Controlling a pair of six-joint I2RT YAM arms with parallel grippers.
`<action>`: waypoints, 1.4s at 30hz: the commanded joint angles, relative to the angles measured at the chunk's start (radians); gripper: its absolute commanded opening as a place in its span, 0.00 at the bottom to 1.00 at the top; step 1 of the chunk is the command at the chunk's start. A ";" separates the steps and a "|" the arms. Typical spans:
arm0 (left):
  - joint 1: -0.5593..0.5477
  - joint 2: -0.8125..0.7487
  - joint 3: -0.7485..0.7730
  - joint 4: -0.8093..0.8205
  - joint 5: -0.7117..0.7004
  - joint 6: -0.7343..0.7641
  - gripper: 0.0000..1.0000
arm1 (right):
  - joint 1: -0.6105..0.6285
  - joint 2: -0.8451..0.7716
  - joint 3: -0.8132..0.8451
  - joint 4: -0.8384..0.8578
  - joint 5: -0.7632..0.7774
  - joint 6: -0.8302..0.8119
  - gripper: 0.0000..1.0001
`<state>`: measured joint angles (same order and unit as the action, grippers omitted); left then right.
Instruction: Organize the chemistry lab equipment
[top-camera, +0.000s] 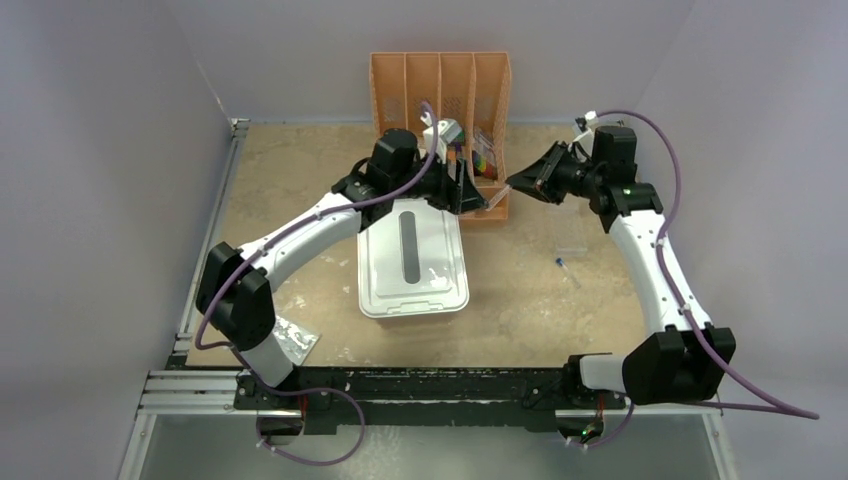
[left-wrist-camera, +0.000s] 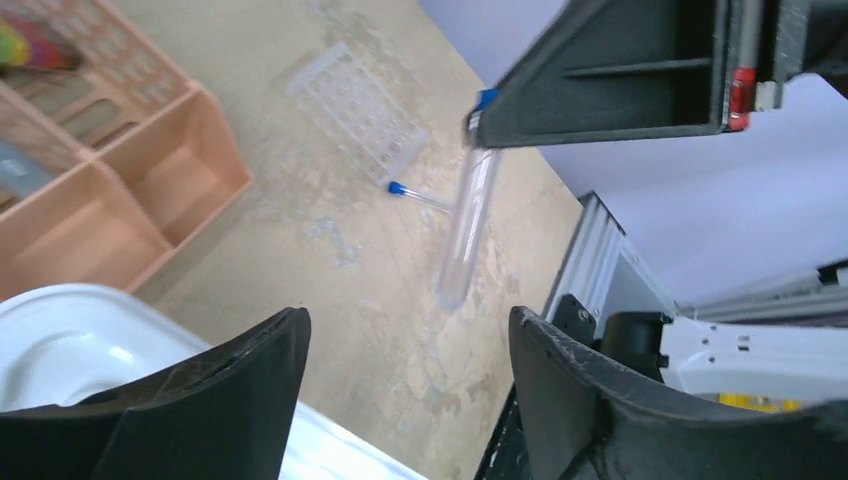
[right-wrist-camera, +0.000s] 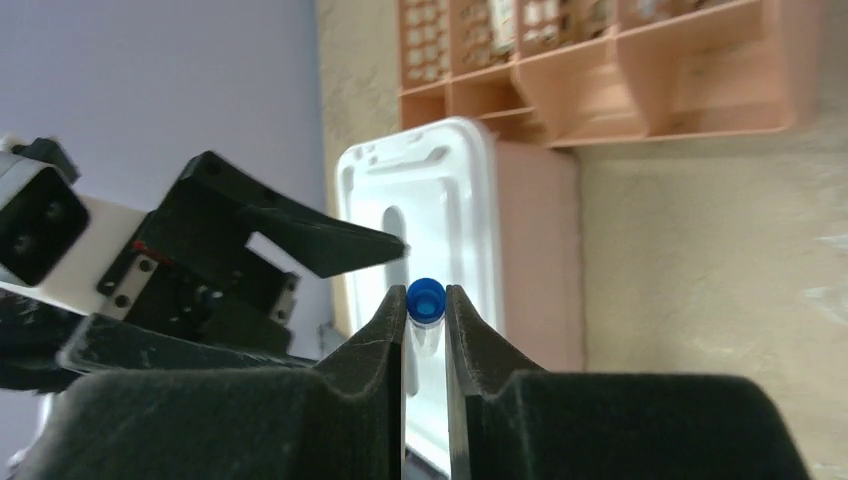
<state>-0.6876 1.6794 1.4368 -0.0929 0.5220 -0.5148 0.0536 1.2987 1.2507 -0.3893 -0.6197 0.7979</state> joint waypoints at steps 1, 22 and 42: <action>0.070 -0.081 -0.009 0.021 -0.110 -0.055 0.73 | -0.012 -0.015 0.098 -0.095 0.278 -0.205 0.07; 0.381 -0.298 -0.050 -0.316 -0.714 -0.084 0.81 | 0.013 0.064 -0.318 0.673 1.022 -0.622 0.07; 0.525 -0.309 -0.296 -0.373 -0.649 -0.302 0.79 | 0.035 0.246 -0.471 1.027 1.010 -0.631 0.06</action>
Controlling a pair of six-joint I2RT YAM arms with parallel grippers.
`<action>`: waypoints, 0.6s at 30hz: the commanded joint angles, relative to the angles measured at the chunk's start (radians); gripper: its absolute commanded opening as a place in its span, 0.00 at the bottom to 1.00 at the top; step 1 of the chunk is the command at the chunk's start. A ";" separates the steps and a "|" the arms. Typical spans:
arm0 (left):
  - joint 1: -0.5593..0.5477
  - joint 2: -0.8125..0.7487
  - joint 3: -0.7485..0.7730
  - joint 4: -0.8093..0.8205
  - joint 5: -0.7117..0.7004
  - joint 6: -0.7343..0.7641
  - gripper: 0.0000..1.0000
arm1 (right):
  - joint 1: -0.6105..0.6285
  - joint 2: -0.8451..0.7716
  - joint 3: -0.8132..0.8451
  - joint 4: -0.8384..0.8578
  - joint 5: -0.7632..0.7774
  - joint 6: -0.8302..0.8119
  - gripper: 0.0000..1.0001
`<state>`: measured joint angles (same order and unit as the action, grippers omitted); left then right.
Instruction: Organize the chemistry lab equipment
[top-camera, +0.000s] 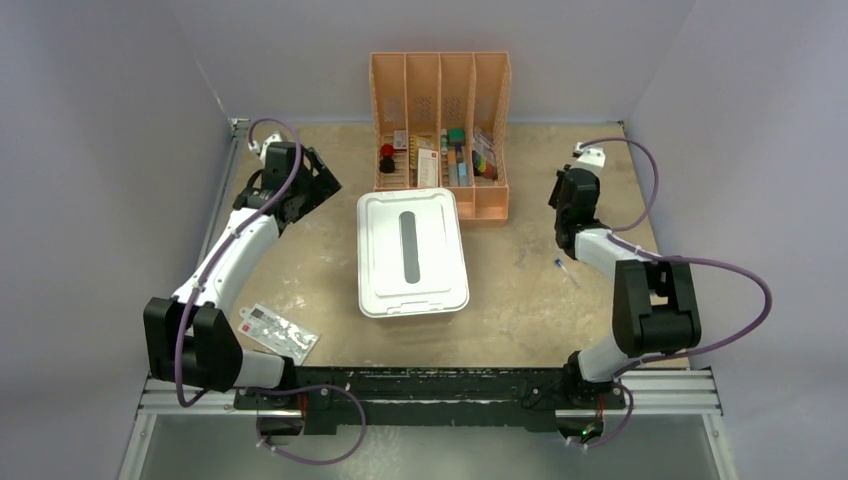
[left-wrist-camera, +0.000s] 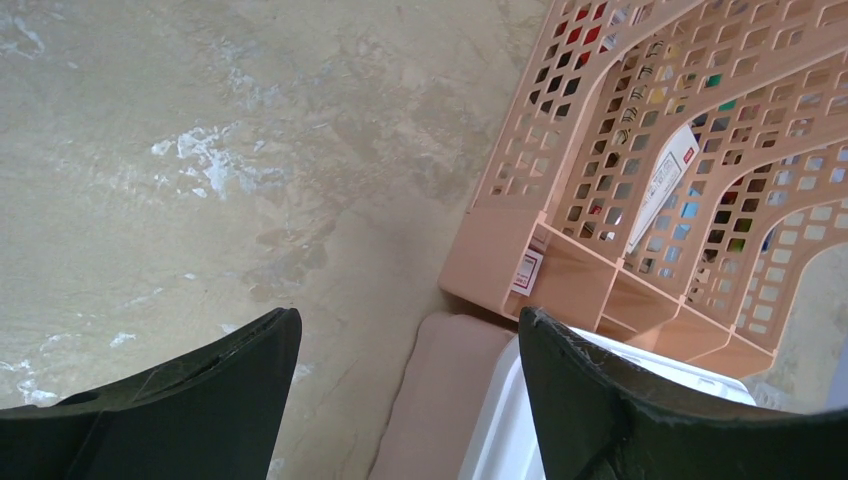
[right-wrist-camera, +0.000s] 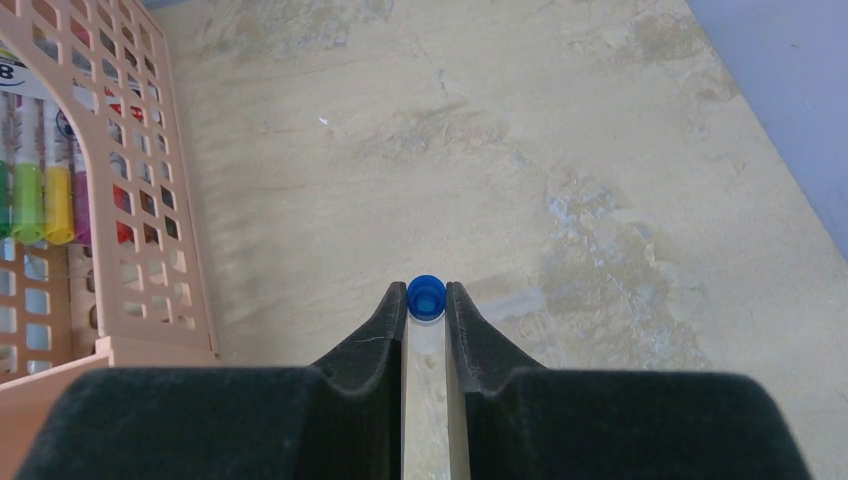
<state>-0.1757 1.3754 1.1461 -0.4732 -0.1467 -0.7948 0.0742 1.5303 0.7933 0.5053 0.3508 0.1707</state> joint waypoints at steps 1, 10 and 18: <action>0.017 -0.001 -0.004 0.005 0.024 -0.023 0.78 | 0.015 0.020 -0.019 0.139 0.046 0.001 0.06; 0.022 0.019 -0.009 0.011 0.060 0.001 0.78 | 0.021 0.031 -0.030 0.122 0.069 0.008 0.06; 0.024 0.015 -0.018 0.008 0.070 0.006 0.78 | 0.021 0.034 0.010 0.018 0.096 0.055 0.06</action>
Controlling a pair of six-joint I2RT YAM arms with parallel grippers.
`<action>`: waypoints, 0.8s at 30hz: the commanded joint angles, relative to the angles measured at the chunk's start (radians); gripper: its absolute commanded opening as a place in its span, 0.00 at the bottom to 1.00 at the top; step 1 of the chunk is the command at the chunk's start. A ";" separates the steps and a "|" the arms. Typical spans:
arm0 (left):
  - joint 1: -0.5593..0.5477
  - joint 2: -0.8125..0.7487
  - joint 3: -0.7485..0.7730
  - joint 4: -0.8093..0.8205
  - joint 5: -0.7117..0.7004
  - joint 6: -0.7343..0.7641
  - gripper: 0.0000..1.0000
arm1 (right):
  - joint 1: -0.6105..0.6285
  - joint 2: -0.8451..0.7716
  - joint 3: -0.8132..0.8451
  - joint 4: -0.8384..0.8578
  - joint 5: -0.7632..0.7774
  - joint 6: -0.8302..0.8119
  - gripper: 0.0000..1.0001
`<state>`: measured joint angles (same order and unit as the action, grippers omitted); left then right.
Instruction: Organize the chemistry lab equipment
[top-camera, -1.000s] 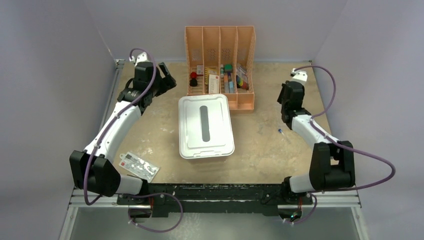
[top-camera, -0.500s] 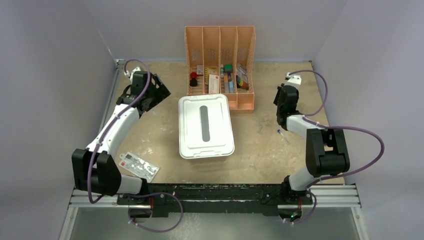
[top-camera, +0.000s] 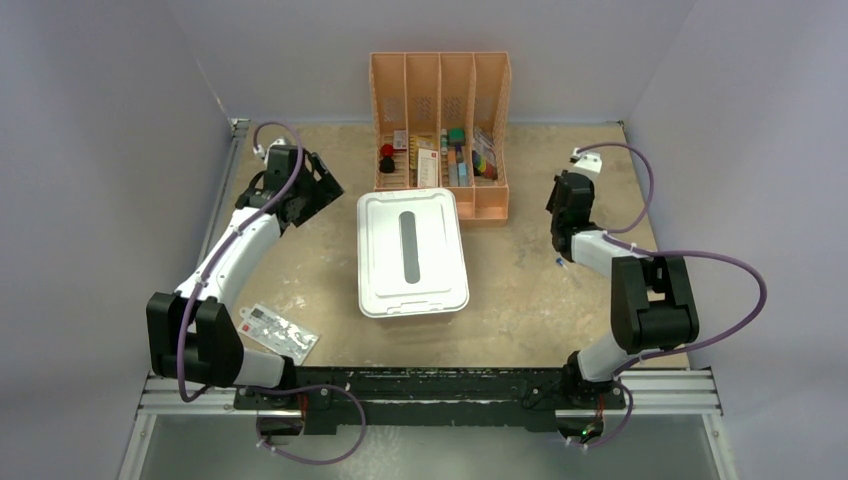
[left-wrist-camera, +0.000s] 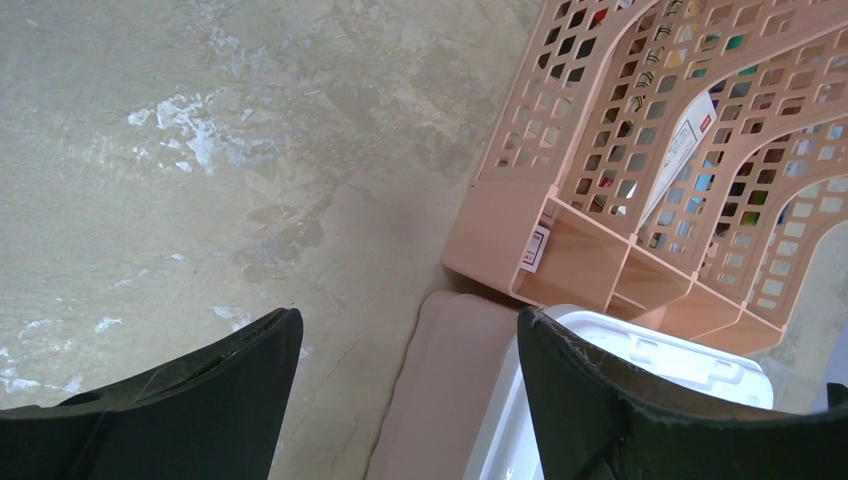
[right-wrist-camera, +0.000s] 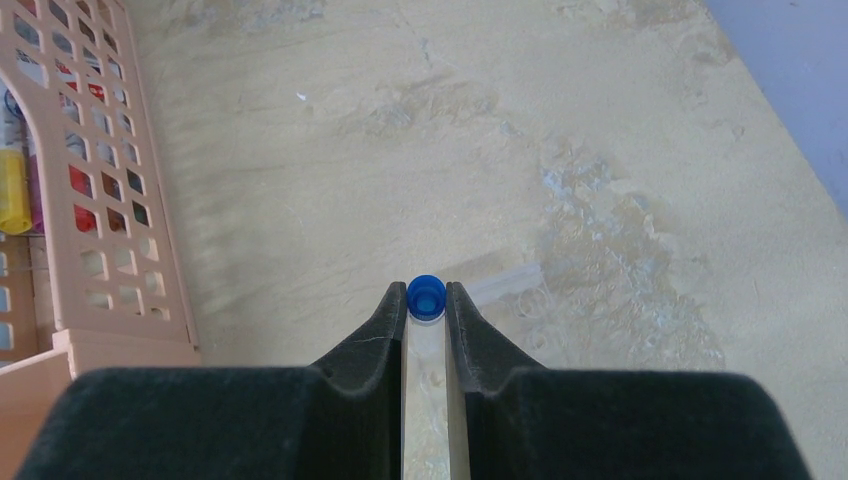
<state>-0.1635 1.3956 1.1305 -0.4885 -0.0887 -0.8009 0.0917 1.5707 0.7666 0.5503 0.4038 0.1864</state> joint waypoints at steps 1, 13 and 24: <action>0.012 -0.007 -0.003 0.025 0.013 0.011 0.78 | 0.003 -0.010 0.036 -0.035 0.042 0.043 0.06; 0.014 -0.012 -0.006 0.032 0.028 0.011 0.78 | 0.003 0.062 0.115 -0.102 0.025 0.055 0.06; 0.019 -0.012 -0.003 0.028 0.021 0.016 0.78 | 0.003 0.154 0.193 -0.028 -0.006 0.017 0.06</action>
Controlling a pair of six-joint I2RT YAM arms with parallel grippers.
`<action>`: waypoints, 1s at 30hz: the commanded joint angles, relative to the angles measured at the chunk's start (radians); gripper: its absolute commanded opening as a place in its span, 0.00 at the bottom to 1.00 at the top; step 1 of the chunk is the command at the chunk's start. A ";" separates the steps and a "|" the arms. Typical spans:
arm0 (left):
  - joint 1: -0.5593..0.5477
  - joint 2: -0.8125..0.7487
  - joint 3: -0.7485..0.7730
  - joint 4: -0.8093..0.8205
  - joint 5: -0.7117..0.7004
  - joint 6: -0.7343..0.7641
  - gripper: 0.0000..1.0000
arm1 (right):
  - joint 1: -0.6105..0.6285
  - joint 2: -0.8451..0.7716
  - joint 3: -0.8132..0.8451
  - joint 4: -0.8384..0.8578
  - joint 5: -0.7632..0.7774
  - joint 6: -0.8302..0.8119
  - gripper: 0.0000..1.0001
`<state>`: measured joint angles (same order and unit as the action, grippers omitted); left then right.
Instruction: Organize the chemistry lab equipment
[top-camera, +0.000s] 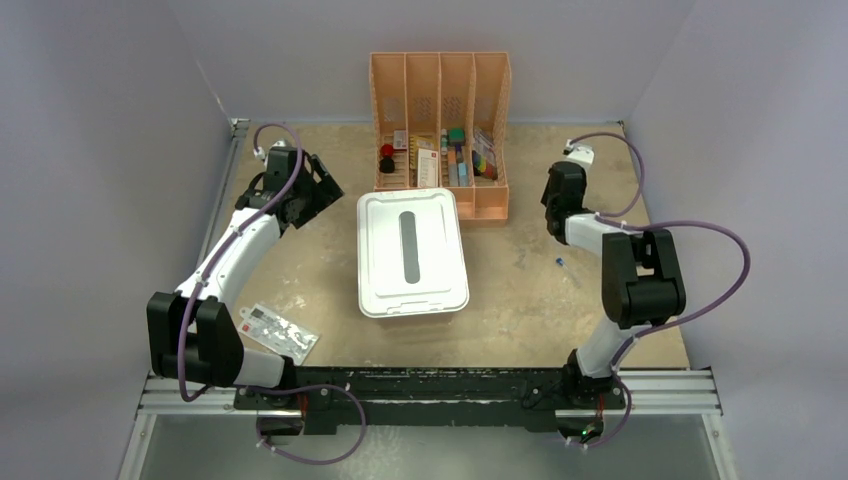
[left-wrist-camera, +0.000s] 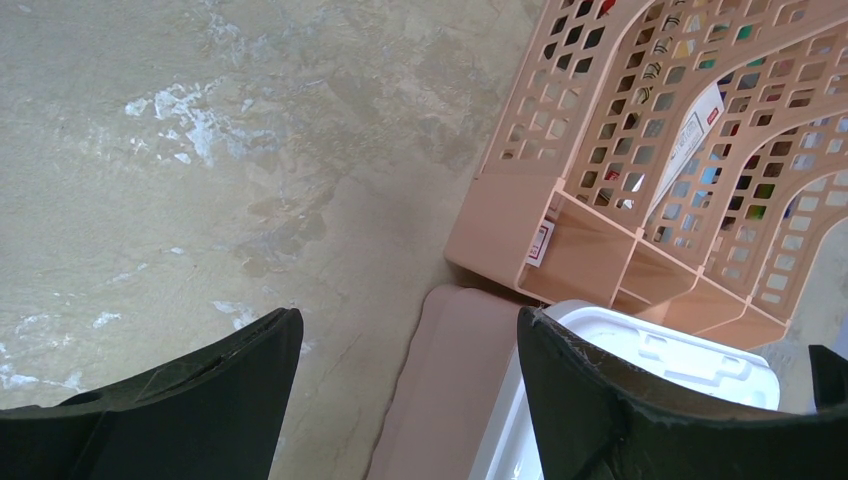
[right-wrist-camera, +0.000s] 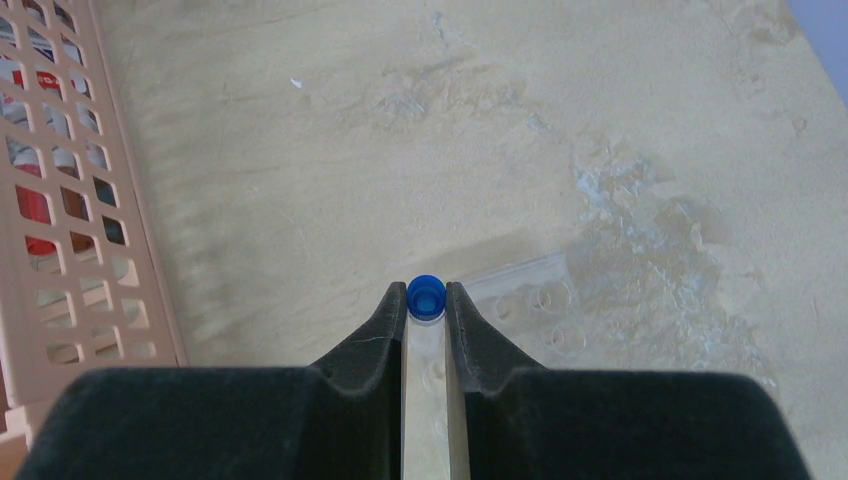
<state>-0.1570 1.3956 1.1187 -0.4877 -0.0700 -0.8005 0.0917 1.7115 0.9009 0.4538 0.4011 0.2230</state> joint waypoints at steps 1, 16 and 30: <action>0.013 -0.011 0.009 0.027 0.002 0.015 0.78 | 0.004 0.023 0.069 0.074 -0.004 -0.022 0.06; 0.019 -0.020 -0.006 0.043 0.019 -0.002 0.78 | 0.013 0.035 0.092 0.039 0.026 -0.061 0.13; 0.025 -0.057 -0.017 0.046 0.029 -0.015 0.78 | 0.017 0.037 0.107 -0.019 0.001 -0.046 0.20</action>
<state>-0.1432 1.3865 1.1141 -0.4793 -0.0521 -0.8021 0.1032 1.7817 0.9798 0.4526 0.4011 0.1638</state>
